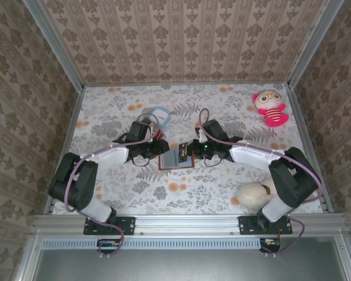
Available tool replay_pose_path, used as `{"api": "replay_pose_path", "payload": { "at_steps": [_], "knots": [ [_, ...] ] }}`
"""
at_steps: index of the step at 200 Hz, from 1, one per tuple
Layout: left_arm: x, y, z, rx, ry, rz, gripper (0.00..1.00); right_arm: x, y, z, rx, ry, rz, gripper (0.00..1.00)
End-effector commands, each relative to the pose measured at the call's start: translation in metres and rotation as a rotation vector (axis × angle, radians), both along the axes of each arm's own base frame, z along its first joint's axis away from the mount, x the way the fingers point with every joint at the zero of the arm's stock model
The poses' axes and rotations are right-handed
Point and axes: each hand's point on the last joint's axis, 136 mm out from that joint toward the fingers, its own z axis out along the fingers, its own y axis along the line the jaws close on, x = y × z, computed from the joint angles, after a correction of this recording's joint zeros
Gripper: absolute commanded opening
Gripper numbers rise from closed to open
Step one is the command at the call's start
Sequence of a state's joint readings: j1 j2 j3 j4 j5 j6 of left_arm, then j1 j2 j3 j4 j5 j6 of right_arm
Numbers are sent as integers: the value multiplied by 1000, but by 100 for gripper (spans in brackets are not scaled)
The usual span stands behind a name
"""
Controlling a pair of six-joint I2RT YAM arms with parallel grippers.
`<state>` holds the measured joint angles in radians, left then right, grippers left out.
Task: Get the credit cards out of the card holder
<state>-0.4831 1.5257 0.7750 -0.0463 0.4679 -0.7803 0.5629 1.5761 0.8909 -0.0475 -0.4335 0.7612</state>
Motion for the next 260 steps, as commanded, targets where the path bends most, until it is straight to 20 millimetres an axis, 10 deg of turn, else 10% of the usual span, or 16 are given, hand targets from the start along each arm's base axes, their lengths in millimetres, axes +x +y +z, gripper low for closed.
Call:
{"api": "replay_pose_path", "payload": {
  "at_steps": [1, 45, 81, 207, 260],
  "knots": [
    [1, -15, 50, -138, -74, -54, 53, -5, 4, 31, 110, -65, 50, 0],
    [-6, -30, 108, -359, -171, -121, 76, -2, 15, 79, 332, -147, 73, 0],
    [-10, -39, 125, -462, -177, -156, 76, -3, 23, 101, 463, -180, 101, 0],
    [-1, -34, 125, -494, -195, -167, 13, 4, 24, 96, 495, -158, 78, 3],
    [2, -15, 126, -366, -276, -152, 0, 11, -2, 71, 325, -131, -9, 52]
  ]
}}
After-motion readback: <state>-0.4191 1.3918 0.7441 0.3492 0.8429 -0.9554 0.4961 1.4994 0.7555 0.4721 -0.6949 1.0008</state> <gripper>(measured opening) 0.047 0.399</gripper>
